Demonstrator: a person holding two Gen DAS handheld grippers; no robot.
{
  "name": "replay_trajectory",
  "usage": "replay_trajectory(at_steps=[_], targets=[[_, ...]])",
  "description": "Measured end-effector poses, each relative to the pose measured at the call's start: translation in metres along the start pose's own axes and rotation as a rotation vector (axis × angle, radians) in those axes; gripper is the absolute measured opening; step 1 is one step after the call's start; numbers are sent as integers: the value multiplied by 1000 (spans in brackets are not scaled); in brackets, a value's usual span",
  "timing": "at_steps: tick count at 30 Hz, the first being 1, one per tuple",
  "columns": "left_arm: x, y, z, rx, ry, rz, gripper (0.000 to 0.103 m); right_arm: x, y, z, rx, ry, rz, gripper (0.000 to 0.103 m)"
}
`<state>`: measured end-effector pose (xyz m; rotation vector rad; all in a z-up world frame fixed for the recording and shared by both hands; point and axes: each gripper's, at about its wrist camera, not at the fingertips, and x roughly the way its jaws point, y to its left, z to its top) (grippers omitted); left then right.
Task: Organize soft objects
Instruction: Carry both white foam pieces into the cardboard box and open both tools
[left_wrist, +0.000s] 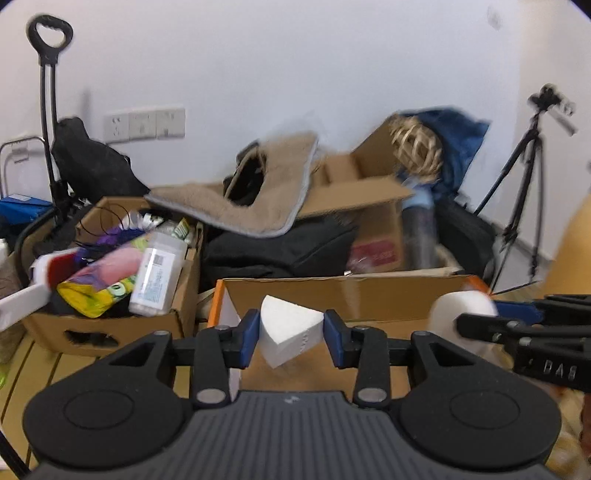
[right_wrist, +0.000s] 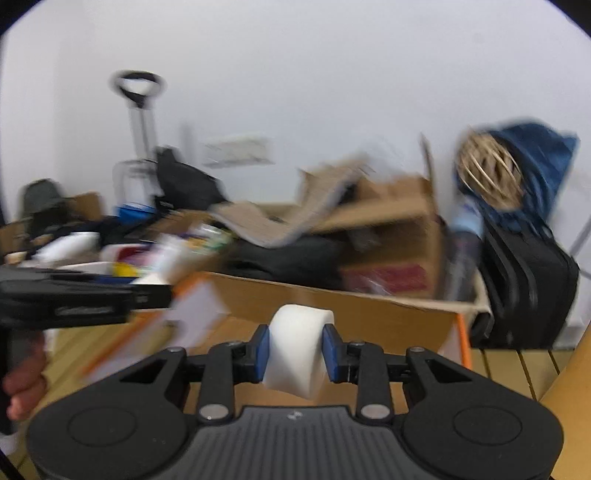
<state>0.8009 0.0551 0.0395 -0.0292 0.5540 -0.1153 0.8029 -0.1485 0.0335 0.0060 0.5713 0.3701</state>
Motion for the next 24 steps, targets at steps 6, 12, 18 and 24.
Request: replay_trajectory(at_steps=[6, 12, 18, 24], targets=[[64, 12, -10, 15, 109, 74, 57, 64, -46, 0, 31, 66, -87, 43], [56, 4, -15, 36, 126, 75, 71, 67, -54, 5, 42, 33, -144, 90], [16, 1, -1, 20, 65, 66, 80, 26, -45, 15, 36, -17, -76, 90], [-68, -5, 23, 11, -33, 73, 84, -58, -30, 44, 12, -103, -68, 91]])
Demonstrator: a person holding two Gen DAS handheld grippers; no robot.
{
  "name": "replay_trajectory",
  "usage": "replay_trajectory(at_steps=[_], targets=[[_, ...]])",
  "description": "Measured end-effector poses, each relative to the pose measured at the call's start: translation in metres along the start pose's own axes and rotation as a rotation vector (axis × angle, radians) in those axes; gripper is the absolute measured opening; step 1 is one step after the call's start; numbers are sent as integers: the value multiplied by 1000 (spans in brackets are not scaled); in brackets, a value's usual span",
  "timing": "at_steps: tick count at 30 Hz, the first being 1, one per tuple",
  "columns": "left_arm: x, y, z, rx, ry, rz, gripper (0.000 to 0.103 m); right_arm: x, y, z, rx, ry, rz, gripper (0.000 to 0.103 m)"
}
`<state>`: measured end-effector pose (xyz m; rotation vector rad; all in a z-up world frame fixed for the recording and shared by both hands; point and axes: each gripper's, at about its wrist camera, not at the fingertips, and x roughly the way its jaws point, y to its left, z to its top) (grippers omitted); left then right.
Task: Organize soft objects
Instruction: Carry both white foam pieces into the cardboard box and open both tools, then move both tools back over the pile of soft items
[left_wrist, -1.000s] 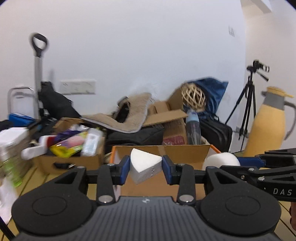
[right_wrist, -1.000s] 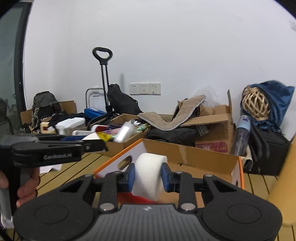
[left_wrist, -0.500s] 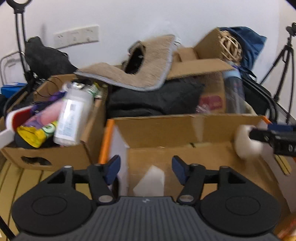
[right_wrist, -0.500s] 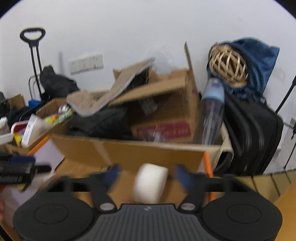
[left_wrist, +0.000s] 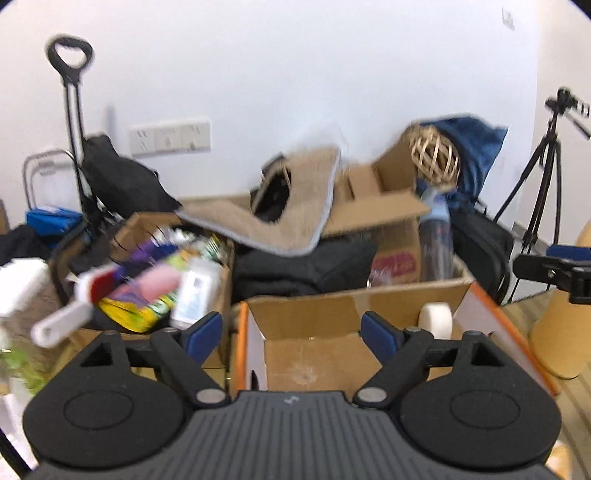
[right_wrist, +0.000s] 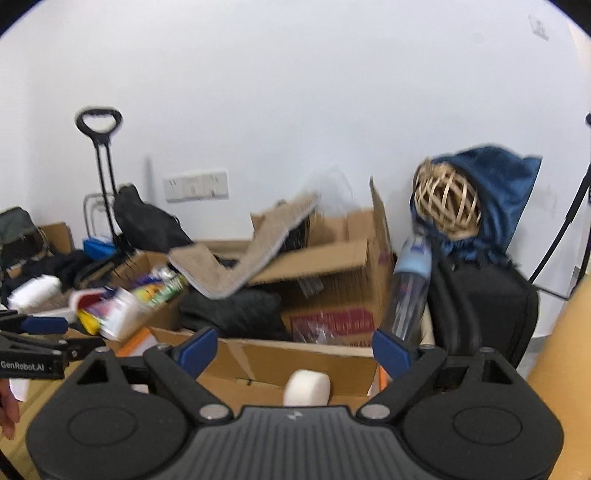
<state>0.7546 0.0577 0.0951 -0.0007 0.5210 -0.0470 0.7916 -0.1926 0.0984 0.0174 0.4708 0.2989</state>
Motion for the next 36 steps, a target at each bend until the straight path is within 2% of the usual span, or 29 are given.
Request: replay_trajectory(at_steps=[6, 10, 14, 17, 22, 23, 25, 27, 30, 33, 36], targets=[[-98, -4, 2, 14, -81, 15, 88, -96, 9, 3, -56, -49, -10, 92], [-164, -8, -26, 32, -148, 11, 96, -159, 15, -21, -87, -71, -13, 94], [-225, -18, -82, 73, -229, -6, 99, -215, 22, -66, -97, -87, -11, 96], [-267, -27, -134, 92, -270, -12, 100, -258, 30, -112, -118, -97, -18, 98], [-333, -45, -235, 131, -337, 90, 103, -319, 45, -201, -104, -109, -44, 101], [-340, -46, -251, 117, -329, 102, 103, -331, 49, -220, -101, -113, -54, 102], [-347, -47, -276, 81, -260, 64, 103, -351, 55, -261, -91, -133, -53, 103], [-345, -51, -283, 109, -197, 31, 103, -358, 55, -291, -46, -110, -56, 103], [-344, -58, -276, 130, -222, 41, 103, -353, 57, -307, -27, -27, -60, 103], [-346, -59, -272, 107, -255, 33, 103, -356, 62, -307, -53, -45, -65, 103], [-336, -59, -270, 91, -239, 26, 103, -351, 61, -303, -31, -60, -51, 102]])
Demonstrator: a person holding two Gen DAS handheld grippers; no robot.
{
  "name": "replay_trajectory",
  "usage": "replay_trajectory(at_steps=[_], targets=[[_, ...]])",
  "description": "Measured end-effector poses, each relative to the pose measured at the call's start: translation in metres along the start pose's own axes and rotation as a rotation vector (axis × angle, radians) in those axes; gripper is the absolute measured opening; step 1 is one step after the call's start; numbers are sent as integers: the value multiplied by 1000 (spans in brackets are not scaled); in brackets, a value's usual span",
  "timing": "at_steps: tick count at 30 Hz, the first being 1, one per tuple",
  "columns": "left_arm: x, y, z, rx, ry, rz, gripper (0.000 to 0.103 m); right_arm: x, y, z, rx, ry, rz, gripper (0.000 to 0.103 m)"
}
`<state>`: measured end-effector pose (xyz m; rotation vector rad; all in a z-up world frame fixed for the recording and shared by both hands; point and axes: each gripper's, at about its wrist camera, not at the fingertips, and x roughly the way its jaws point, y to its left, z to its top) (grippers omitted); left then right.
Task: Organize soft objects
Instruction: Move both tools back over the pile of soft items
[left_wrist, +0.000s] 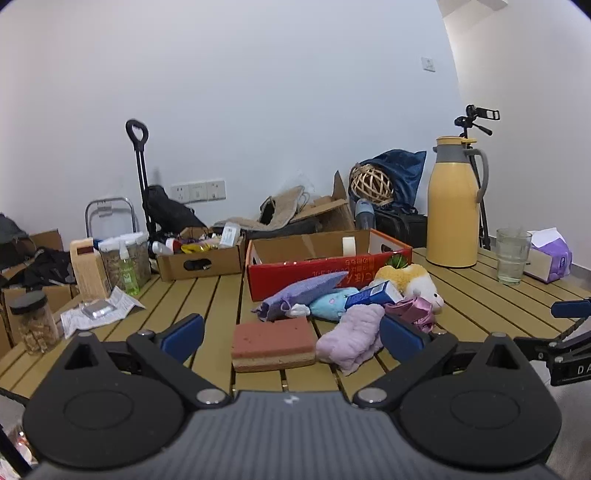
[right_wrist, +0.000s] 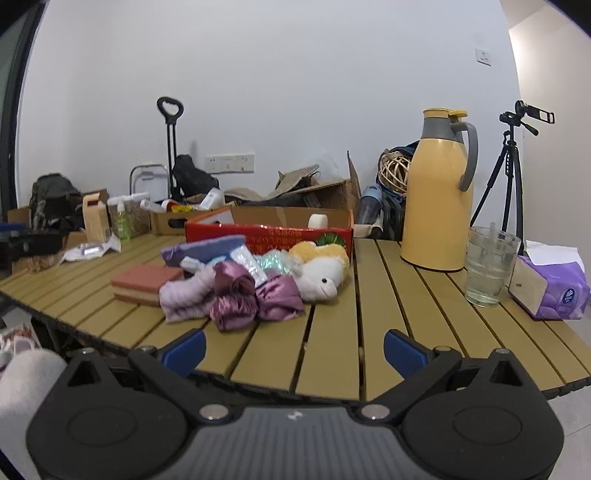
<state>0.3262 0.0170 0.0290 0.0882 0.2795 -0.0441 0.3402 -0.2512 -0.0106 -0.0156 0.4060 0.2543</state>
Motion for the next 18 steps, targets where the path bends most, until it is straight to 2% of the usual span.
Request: replay_trajectory(at_steps=[3, 6, 8, 10, 11, 14, 18], targets=[[23, -3, 2, -9, 30, -22, 103, 17, -9, 7, 55, 1, 16, 101], [57, -12, 13, -22, 44, -62, 103, 43, -23, 15, 120, 24, 17, 94], [75, -20, 23, -29, 52, -91, 95, 66, -30, 24, 131, 57, 11, 86], [94, -29, 36, -41, 48, -150, 88, 90, -37, 37, 109, 60, 17, 77], [101, -34, 42, -48, 48, -174, 82, 101, -41, 46, 95, 50, 14, 76], [132, -56, 63, -45, 53, -280, 73, 143, -56, 77, 59, 35, 26, 74], [175, -87, 71, -48, 174, -353, 59, 204, -75, 110, -6, 86, 121, 73]])
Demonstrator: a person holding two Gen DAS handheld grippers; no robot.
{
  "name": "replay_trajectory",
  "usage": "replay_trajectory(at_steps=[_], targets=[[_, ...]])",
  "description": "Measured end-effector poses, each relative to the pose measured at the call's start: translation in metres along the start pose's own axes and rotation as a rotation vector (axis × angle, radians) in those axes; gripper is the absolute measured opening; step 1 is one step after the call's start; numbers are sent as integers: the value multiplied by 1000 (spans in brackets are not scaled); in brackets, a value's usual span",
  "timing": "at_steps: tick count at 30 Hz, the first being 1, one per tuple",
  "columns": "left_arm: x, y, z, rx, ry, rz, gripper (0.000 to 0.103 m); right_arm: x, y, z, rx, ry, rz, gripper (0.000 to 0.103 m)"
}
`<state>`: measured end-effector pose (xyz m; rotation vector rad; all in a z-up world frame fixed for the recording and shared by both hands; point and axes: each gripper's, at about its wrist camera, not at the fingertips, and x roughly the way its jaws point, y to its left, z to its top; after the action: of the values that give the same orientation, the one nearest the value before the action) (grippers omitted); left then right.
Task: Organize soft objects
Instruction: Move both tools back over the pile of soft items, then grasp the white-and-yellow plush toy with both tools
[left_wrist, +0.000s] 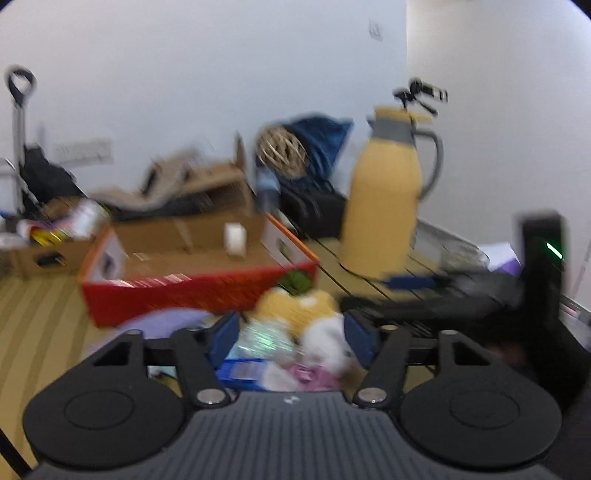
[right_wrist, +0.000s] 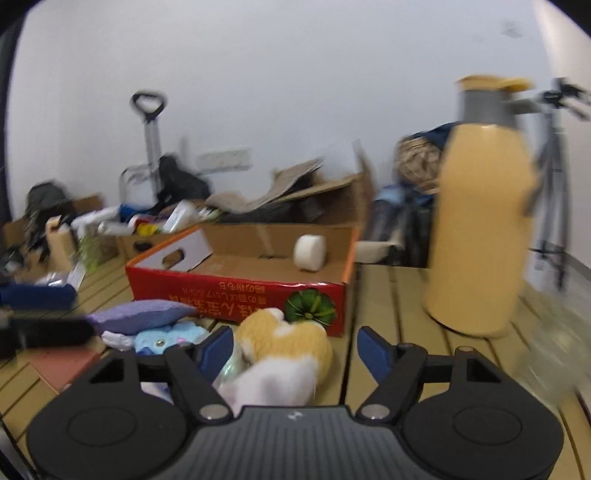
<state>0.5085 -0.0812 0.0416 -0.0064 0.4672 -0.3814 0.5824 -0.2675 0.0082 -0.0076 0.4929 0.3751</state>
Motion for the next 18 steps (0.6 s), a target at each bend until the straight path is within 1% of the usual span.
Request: replay_trajectory(at_steps=[2, 3, 5, 6, 8, 9, 10, 11, 12, 13, 15, 16, 18], targets=[[15, -8, -1, -11, 36, -50, 58, 23, -15, 11, 11, 38, 70, 73], [25, -13, -2, -11, 52, -62, 57, 35, -23, 16, 24, 63, 113, 72], [47, -23, -5, -1, 96, -47, 58, 59, -30, 24, 19, 102, 163, 71], [58, -27, -7, 1, 119, -29, 58, 70, -30, 26, -1, 124, 182, 68], [81, -33, -11, -5, 175, 1, 58, 88, -26, 26, -41, 166, 192, 63], [93, -34, -13, -12, 198, 9, 58, 93, -24, 24, -55, 182, 186, 58], [100, -36, -15, -5, 203, 33, 57, 97, -23, 22, -63, 196, 166, 53], [103, -37, -17, 5, 198, 60, 57, 96, -24, 18, -56, 198, 163, 51], [105, -38, -19, 15, 190, 74, 57, 93, -29, 15, -27, 193, 178, 48], [106, -38, -21, 18, 191, 78, 57, 87, -35, 12, 11, 189, 158, 47], [108, -36, -22, 27, 190, 98, 57, 71, -49, 2, 88, 167, 83, 47], [111, -35, -21, 20, 191, 98, 57, 63, -56, -3, 123, 155, 61, 46], [116, -34, -19, 11, 189, 106, 57, 46, -70, -13, 243, 138, 40, 46]])
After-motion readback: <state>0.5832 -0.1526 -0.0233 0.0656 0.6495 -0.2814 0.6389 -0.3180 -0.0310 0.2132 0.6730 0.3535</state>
